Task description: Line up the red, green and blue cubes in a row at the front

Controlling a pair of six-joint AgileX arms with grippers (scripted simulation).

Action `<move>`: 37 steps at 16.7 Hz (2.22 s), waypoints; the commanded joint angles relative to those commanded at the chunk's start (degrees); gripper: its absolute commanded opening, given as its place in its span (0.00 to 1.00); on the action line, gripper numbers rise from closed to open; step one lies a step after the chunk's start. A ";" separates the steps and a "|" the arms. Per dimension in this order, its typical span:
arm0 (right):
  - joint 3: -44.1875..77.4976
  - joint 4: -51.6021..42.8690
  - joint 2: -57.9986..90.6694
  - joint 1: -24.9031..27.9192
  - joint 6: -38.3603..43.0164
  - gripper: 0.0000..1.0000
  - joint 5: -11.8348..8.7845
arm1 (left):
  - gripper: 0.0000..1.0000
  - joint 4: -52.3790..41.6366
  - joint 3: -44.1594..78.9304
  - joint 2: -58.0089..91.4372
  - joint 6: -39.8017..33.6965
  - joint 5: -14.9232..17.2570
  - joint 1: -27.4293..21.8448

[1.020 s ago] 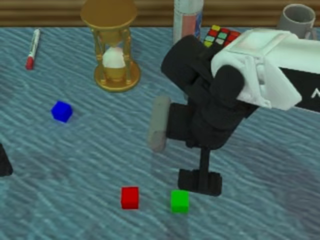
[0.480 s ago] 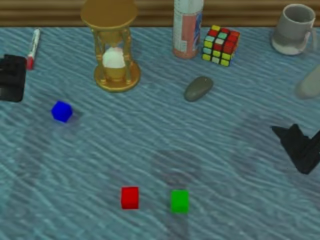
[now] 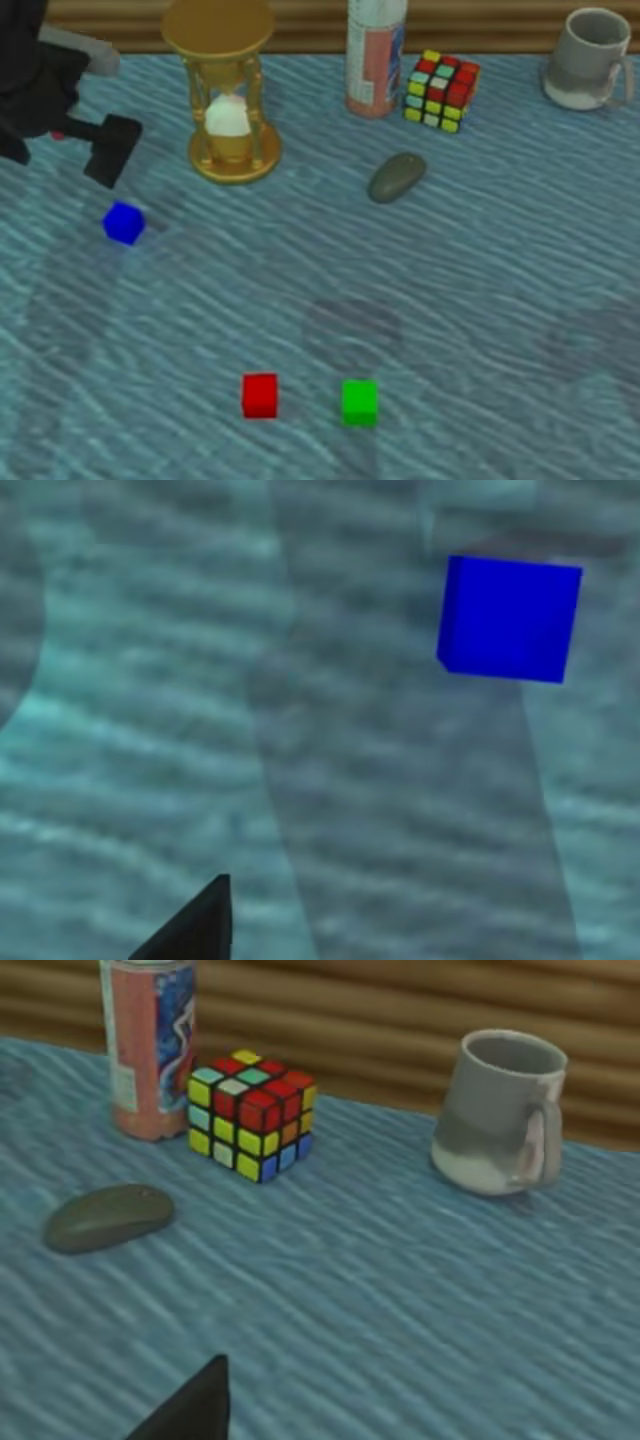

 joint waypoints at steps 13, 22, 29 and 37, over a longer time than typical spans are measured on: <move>-13.44 9.59 -17.75 -6.66 6.54 1.00 2.10 | 1.00 -9.24 18.36 18.84 2.35 0.42 -0.87; -13.44 9.59 -17.75 -6.66 6.54 1.00 2.10 | 1.00 4.85 9.59 24.11 2.51 0.50 -1.15; -13.44 9.59 -17.75 -6.66 6.54 1.00 2.10 | 0.77 5.16 9.35 24.28 2.51 0.51 -1.15; -13.44 9.59 -17.75 -6.66 6.54 1.00 2.10 | 0.17 5.16 9.35 24.28 2.51 0.51 -1.15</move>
